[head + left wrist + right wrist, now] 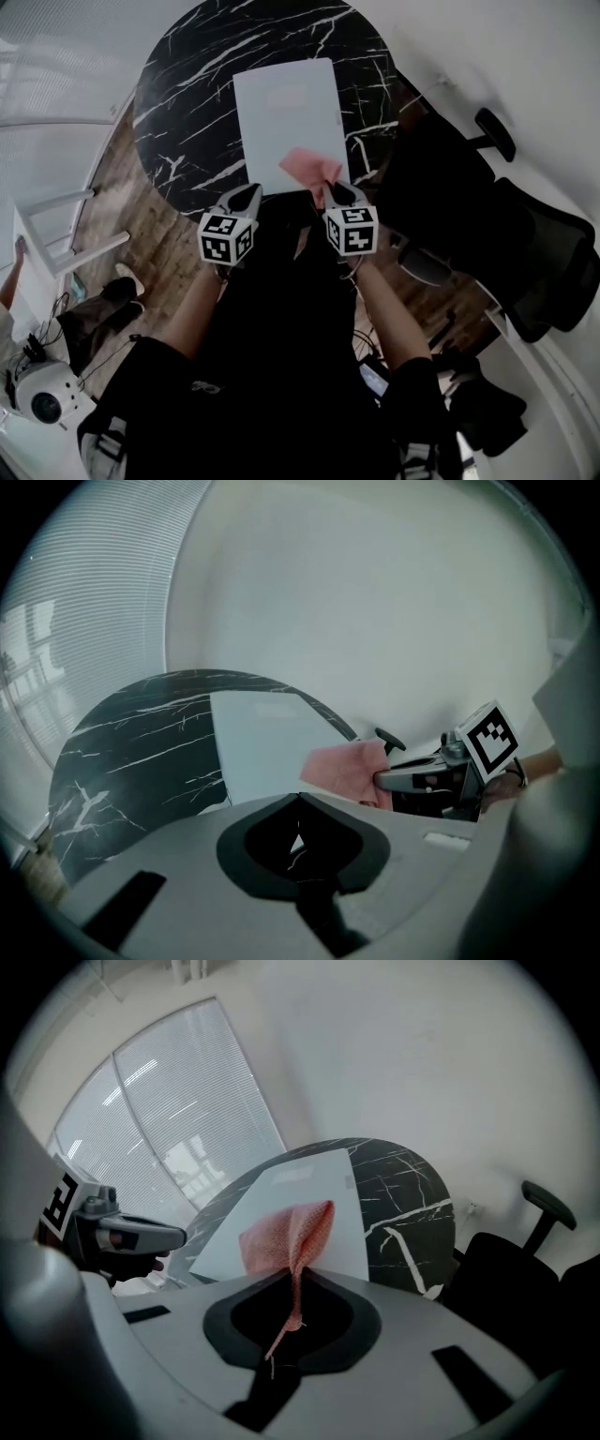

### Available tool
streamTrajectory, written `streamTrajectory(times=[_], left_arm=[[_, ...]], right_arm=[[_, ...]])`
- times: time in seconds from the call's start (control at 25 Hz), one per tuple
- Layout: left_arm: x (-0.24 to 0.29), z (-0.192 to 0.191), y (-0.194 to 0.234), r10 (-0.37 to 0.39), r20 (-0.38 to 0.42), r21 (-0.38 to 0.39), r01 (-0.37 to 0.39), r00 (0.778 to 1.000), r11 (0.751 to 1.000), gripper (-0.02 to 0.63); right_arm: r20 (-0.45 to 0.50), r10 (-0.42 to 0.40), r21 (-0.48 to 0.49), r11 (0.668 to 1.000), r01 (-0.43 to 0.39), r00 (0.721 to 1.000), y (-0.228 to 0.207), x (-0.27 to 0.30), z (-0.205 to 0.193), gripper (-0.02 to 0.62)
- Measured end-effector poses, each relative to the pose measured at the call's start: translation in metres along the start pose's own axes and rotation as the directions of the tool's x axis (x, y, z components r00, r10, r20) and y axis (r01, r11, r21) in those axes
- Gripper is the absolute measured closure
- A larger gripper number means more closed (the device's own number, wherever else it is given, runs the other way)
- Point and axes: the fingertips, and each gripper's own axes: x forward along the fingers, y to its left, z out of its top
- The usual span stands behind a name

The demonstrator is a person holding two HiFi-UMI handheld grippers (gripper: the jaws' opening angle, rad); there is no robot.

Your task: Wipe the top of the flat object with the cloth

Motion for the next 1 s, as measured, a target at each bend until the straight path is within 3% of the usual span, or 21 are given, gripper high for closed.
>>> streamTrajectory(times=[0.68, 0.84, 1.0], left_arm=[[0.014, 0.006, -0.018, -0.051, -0.02, 0.039, 0.052, 0.998, 0.998, 0.607], [0.015, 0.006, -0.017, -0.052, -0.016, 0.039, 0.052, 0.999, 0.998, 0.607], [0.013, 0.01, -0.009, -0.046, 0.005, 0.019, 0.046, 0.999, 0.999, 0.607]], right_arm=[[0.038, -0.112, 0.089, 0.99, 0.108, 0.993, -0.048, -0.025, -0.002, 0.588], [0.054, -0.089, 0.078, 0.993, 0.084, 0.995, -0.037, -0.026, 0.004, 0.588], [0.123, -0.004, 0.05, 0.999, -0.002, 0.992, -0.007, -0.03, 0.032, 0.588]])
